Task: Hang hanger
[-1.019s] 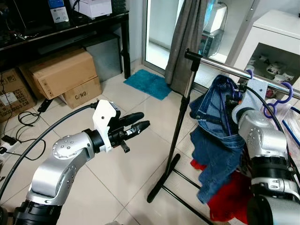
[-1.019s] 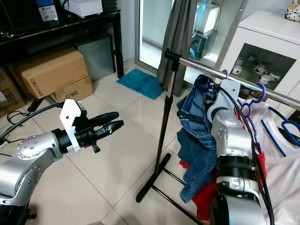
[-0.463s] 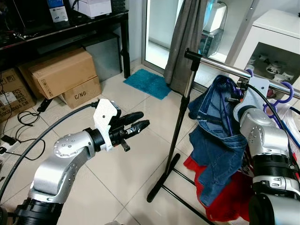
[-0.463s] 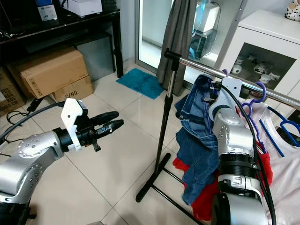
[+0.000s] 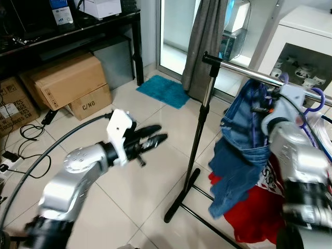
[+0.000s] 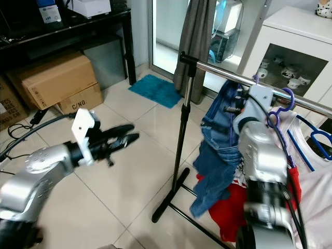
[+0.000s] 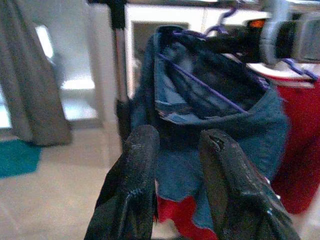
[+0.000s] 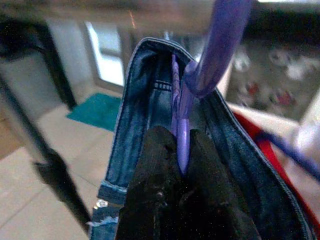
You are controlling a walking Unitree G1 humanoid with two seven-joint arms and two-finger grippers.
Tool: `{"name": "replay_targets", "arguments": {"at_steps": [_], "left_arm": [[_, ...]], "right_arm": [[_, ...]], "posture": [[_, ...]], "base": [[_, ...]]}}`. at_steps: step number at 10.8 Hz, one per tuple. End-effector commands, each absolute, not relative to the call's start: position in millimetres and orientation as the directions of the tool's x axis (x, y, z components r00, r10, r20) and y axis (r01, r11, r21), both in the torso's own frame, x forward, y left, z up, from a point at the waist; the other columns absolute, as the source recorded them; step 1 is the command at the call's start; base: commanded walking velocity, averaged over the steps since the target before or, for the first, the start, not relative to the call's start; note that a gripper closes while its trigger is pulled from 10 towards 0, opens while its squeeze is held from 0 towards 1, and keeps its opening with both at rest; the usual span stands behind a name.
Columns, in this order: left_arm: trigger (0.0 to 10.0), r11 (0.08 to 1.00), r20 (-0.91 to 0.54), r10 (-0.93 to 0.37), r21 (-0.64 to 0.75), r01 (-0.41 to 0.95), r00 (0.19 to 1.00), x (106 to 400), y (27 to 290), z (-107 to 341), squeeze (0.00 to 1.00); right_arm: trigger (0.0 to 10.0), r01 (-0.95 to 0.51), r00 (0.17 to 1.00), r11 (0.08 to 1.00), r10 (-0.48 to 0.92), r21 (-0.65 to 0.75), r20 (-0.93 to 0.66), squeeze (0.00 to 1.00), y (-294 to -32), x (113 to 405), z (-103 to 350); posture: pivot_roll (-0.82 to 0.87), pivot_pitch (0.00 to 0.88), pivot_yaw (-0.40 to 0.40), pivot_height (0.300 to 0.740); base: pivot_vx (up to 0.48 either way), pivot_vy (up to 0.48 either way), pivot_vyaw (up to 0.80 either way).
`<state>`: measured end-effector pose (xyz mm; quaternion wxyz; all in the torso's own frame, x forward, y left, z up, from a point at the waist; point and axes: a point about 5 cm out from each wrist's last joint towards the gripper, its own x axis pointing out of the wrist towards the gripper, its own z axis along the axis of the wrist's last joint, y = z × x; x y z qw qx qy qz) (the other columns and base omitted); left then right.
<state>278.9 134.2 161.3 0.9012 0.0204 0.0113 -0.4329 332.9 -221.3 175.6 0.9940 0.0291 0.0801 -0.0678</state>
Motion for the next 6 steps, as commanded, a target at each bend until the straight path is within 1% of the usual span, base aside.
{"name": "replay_targets", "arguments": {"at_steps": [1, 2, 3, 4, 6], "left_arm": [[10.0, 0.663, -0.029, -0.746, 0.064, 0.746, 0.665, 283.9, 138.6, 164.2, 0.00], [10.0, 0.694, -0.047, -0.715, 0.075, 0.716, 0.697, 287.1, 140.2, 161.6, 0.00], [10.0, 0.775, -0.091, -0.616, 0.108, 0.622, 0.783, 293.9, 148.3, 155.3, 0.00], [10.0, 0.795, -0.097, -0.589, 0.107, 0.597, 0.802, 293.1, 149.9, 152.9, 0.00], [10.0, 0.807, -0.087, -0.571, 0.120, 0.578, 0.816, 288.9, 143.0, 147.9, 0.00]], "right_arm": [[0.0, 0.072, 0.993, 0.997, -0.068, 0.040, -0.096, 0.00, -212.4, 330.4, 192.5], [0.0, 0.026, 0.996, 1.000, -0.025, 0.006, -0.087, 0.00, -206.1, 326.2, 193.8], [0.0, -0.079, 0.992, 0.996, 0.075, -0.035, -0.103, 0.00, -189.6, 313.7, 190.4], [0.0, -0.110, 0.986, 0.993, 0.105, -0.031, -0.129, 0.00, -184.0, 306.5, 184.3], [0.0, -0.127, 0.971, 0.992, 0.123, -0.009, -0.203, 0.00, -175.8, 288.2, 164.2]], "posture": [[-0.22, 0.000, 0.021, 0.740], [-0.22, 0.000, 0.018, 0.740], [-0.20, 0.000, -0.005, 0.740], [-0.18, 0.000, -0.012, 0.740], [-0.17, 0.000, -0.027, 0.740]], "base": [[0.000, 0.000, 0.00], [0.000, 0.000, 0.00], [0.000, 0.000, 0.00], [0.000, 0.000, 0.00], [0.000, 0.000, 0.00]]}}
